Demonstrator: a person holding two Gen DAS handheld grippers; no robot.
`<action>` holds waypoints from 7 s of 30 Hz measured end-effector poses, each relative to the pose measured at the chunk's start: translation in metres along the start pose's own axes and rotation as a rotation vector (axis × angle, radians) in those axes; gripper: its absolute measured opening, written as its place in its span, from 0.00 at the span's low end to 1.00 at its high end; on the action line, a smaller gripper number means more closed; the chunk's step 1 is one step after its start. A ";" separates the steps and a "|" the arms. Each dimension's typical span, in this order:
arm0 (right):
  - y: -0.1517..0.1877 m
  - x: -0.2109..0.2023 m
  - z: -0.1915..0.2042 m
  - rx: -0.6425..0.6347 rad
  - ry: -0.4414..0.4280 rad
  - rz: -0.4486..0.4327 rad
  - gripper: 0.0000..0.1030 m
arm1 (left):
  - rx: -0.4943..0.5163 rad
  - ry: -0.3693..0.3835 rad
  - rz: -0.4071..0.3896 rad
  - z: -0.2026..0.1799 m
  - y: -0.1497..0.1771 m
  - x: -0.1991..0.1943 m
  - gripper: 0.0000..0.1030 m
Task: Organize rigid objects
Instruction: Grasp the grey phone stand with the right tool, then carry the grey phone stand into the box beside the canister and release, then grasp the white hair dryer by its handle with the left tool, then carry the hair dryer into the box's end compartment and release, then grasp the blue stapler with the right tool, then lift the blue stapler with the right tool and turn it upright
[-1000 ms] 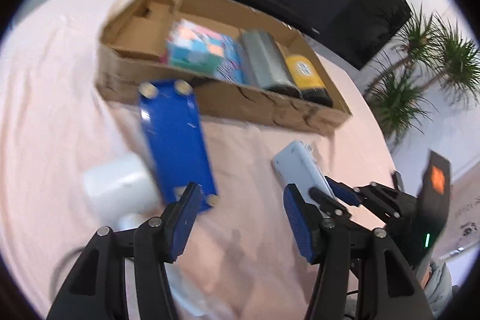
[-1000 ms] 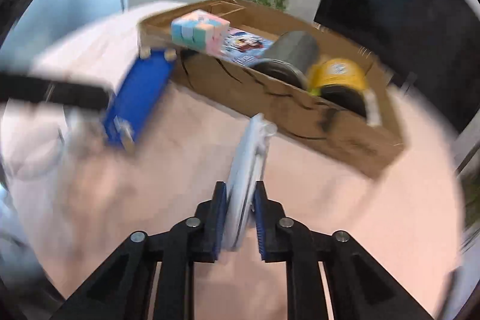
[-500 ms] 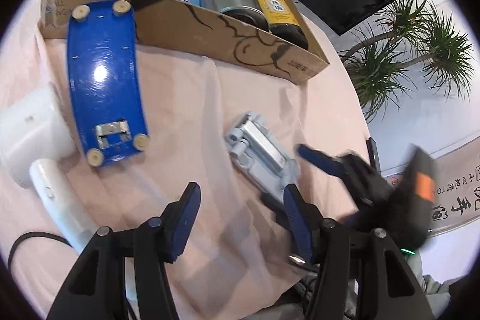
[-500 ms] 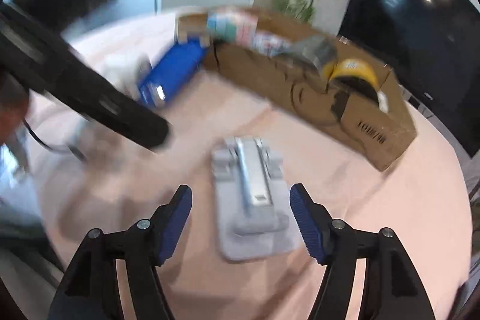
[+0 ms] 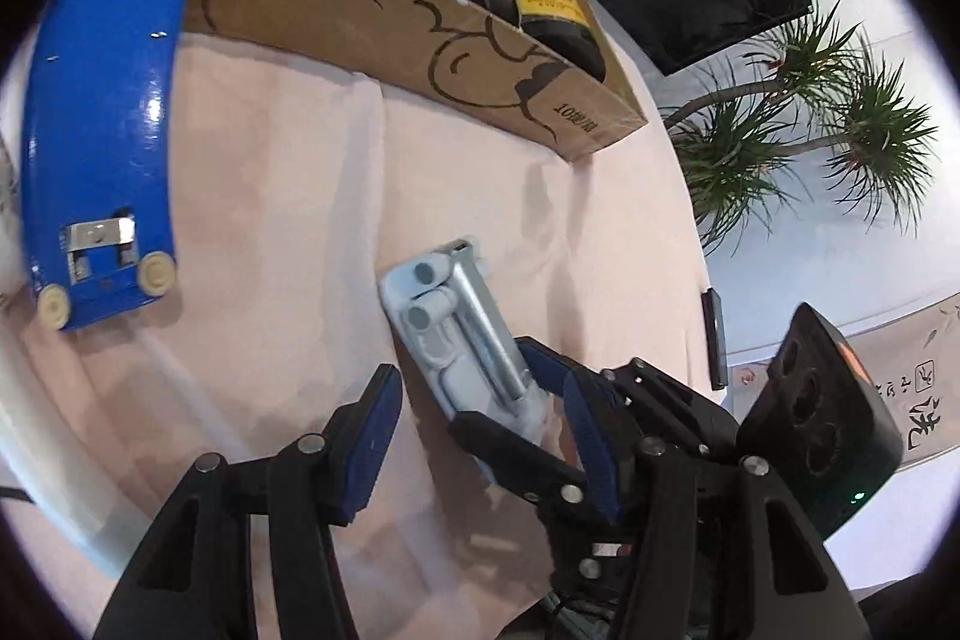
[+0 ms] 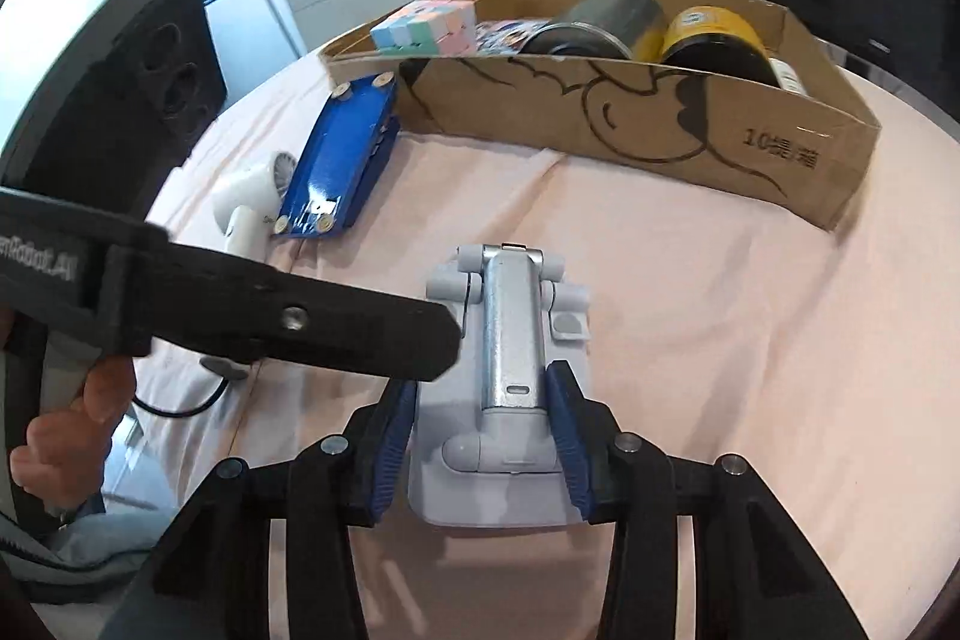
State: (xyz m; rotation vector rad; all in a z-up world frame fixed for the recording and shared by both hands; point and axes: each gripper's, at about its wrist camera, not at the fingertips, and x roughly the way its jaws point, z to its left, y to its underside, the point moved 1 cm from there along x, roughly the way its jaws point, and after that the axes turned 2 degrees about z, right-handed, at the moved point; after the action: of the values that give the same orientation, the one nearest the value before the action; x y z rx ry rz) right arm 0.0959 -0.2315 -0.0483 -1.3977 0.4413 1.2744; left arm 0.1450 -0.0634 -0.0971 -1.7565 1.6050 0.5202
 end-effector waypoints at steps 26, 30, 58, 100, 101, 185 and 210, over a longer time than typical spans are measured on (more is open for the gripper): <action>-0.130 -0.046 0.014 0.085 -0.171 -0.253 0.41 | 0.165 -0.046 -0.245 -0.031 -0.117 -0.120 0.13; -0.191 -0.017 0.005 0.136 -0.171 -0.223 0.41 | 0.143 -0.059 -0.206 -0.010 -0.175 -0.120 0.13; -0.114 0.023 0.036 0.058 -0.009 -0.061 1.00 | 0.267 -0.758 -0.415 0.030 -0.057 -0.174 0.85; 0.006 0.040 0.176 -0.151 -0.174 0.156 0.31 | -0.185 -0.253 -0.170 0.105 0.057 -0.111 0.28; 0.007 0.036 0.177 -0.146 -0.180 0.145 0.31 | -0.173 -0.263 -0.186 0.101 0.057 -0.114 0.29; -0.043 0.056 0.053 -0.269 0.293 0.080 0.47 | 0.074 -0.405 -0.425 0.062 -0.013 -0.119 0.99; -0.043 0.032 0.003 0.182 0.220 -0.043 0.34 | 0.075 -0.275 -0.287 0.034 -0.014 -0.067 0.99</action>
State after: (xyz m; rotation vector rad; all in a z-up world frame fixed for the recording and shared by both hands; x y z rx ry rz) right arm 0.1416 -0.2036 -0.0548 -1.3892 0.6569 1.0233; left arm 0.1536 0.0079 -0.0707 -1.7367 1.1471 0.5280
